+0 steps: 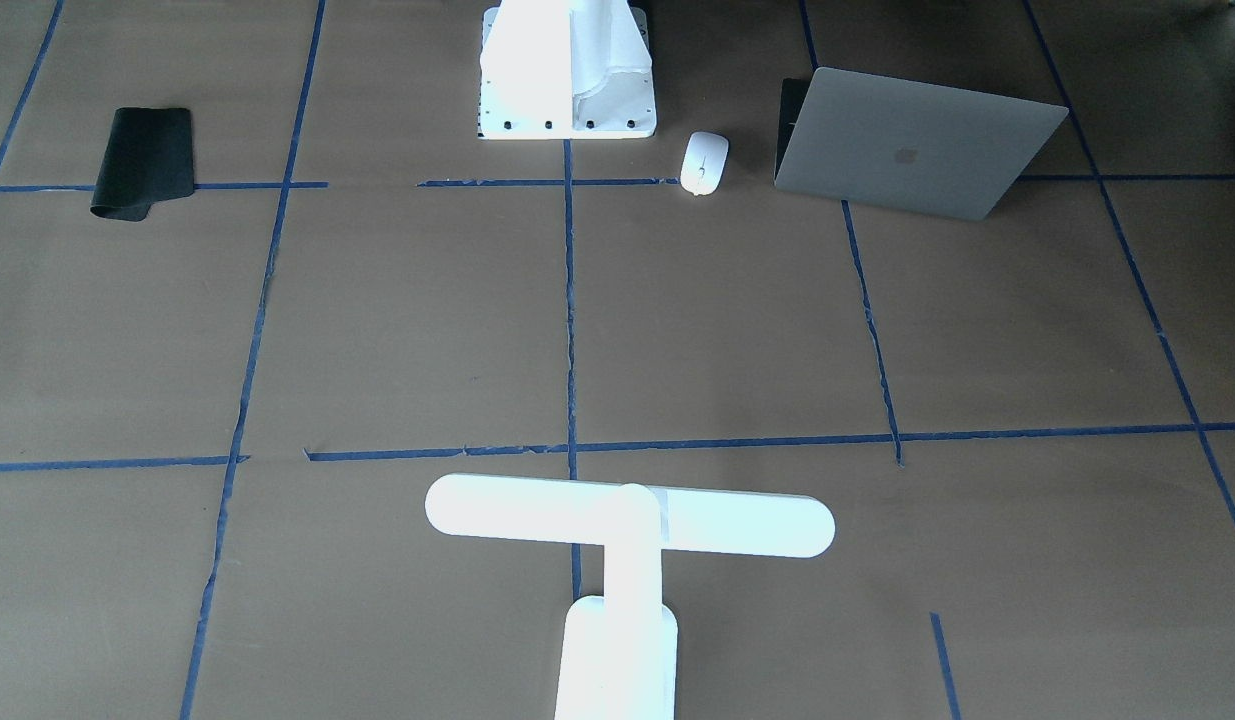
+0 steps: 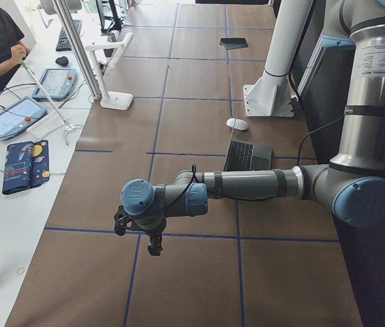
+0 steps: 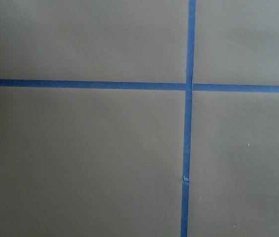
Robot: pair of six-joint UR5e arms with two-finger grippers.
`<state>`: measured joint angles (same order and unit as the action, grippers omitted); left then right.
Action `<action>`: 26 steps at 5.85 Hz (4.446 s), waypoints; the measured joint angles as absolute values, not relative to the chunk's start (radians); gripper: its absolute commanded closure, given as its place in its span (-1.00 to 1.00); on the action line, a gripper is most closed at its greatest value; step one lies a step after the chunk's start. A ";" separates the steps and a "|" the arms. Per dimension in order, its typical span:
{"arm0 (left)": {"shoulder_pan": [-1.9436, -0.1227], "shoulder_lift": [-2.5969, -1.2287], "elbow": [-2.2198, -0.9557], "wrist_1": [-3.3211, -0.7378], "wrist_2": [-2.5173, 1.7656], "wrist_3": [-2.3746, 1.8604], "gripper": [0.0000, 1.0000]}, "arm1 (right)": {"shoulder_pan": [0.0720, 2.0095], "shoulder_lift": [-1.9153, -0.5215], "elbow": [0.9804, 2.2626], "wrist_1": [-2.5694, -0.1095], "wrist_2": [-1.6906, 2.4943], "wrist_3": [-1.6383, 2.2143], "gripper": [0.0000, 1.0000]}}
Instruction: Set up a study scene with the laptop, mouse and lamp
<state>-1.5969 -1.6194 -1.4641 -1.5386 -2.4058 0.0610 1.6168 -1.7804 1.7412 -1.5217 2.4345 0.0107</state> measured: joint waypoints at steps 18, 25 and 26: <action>-0.711 -1.308 -2.537 -1.432 -1.926 -2.177 -1.00 | 1.621 -1.750 1.793 -1.523 2.442 0.046 -1.00; -0.436 -1.344 -2.528 -1.348 -1.781 -2.501 -0.94 | 1.627 -1.736 1.793 -1.524 2.449 0.047 -1.00; -0.428 -1.353 -2.520 -1.347 -1.776 -2.506 -0.81 | 1.627 -1.731 1.792 -1.524 2.449 0.056 -1.00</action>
